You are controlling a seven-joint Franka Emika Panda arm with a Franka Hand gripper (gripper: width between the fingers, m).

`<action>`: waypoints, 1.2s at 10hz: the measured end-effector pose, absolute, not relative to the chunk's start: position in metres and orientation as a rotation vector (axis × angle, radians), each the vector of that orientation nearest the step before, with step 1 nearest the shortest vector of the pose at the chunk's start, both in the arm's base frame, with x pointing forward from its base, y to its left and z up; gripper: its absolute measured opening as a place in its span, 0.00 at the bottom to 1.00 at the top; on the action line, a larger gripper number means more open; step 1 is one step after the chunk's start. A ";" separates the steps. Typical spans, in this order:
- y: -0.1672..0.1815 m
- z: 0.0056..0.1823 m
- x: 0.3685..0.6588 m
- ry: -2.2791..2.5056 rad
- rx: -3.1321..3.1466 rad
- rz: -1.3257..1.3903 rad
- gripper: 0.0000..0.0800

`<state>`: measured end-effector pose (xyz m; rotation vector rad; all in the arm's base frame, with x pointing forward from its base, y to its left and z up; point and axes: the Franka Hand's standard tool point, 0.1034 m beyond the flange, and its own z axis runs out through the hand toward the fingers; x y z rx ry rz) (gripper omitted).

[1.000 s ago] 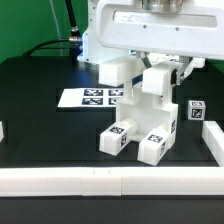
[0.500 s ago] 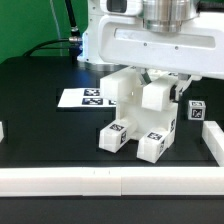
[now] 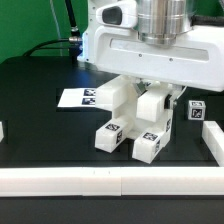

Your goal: Assemble chair

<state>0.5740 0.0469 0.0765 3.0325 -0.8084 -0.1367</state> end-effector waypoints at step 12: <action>0.047 0.076 0.577 -0.806 3.035 -0.120 0.81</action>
Offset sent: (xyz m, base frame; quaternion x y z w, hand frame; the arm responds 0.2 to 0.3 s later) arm 0.0000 0.0000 0.0000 0.0000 0.0000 0.0000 1.0000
